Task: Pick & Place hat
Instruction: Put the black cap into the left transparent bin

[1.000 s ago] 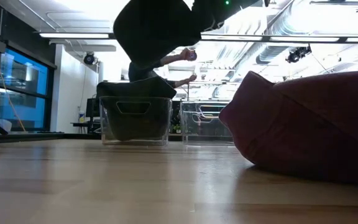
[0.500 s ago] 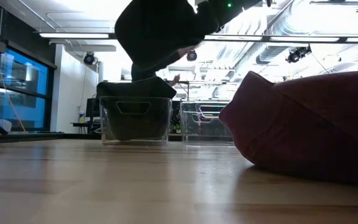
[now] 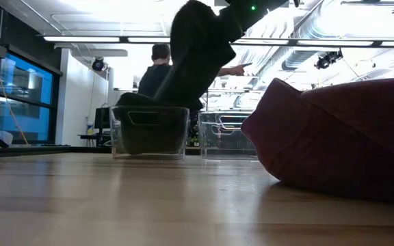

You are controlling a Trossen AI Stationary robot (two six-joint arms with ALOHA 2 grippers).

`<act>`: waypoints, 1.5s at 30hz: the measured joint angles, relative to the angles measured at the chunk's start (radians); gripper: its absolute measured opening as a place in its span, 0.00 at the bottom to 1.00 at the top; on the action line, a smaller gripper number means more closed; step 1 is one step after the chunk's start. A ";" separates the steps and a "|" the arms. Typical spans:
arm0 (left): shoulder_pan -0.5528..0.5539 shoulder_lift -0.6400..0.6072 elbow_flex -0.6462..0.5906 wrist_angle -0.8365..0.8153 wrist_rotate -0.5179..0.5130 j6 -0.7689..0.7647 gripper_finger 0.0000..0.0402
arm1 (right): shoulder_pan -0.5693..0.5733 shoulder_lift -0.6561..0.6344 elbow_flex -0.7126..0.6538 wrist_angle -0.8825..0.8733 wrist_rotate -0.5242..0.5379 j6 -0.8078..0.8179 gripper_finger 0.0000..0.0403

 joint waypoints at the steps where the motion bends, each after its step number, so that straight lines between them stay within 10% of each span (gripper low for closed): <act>1: 0.000 0.000 0.000 0.000 0.010 -0.001 0.61 | 0.000 0.000 0.011 -0.010 0.006 -0.007 0.00; 45: -0.013 -0.099 0.000 -0.169 0.249 0.001 0.62 | -0.061 0.138 0.280 0.140 -0.061 -0.052 0.00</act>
